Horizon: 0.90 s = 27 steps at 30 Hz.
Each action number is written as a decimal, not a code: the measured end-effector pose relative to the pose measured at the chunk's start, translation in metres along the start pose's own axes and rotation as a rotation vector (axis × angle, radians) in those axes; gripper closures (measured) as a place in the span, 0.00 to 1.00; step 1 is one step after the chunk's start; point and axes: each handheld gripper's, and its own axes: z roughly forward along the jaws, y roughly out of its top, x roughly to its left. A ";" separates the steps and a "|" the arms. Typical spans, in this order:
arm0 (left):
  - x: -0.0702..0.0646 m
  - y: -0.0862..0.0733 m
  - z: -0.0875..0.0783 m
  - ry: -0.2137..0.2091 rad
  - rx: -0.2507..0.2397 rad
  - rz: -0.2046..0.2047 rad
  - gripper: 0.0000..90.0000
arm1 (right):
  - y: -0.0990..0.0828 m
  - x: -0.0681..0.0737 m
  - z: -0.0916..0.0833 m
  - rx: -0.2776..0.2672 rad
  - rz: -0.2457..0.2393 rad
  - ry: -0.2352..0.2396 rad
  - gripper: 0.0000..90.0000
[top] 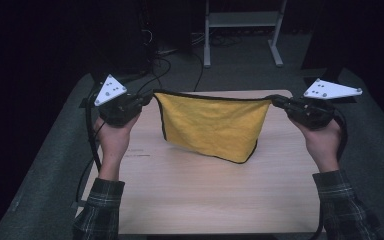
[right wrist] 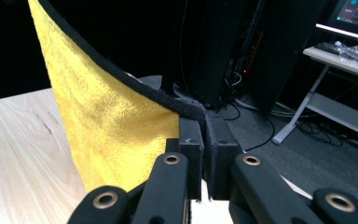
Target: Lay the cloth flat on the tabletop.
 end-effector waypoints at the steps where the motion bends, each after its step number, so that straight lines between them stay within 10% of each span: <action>1: 0.000 0.000 0.000 -0.001 -0.001 -0.002 0.96 | 0.001 0.000 0.000 -0.005 -0.001 -0.002 0.96; 13: 0.022 0.005 0.030 0.008 -0.006 -0.053 0.96 | 0.012 -0.020 0.024 0.009 0.026 -0.032 0.96; 22: 0.037 0.041 0.039 0.050 -0.088 -0.035 0.96 | 0.048 -0.045 0.042 -0.067 0.045 -0.086 0.96; 27: 0.025 0.015 0.037 0.022 -0.050 -0.018 0.96 | 0.034 -0.032 0.035 -0.059 0.007 -0.079 0.96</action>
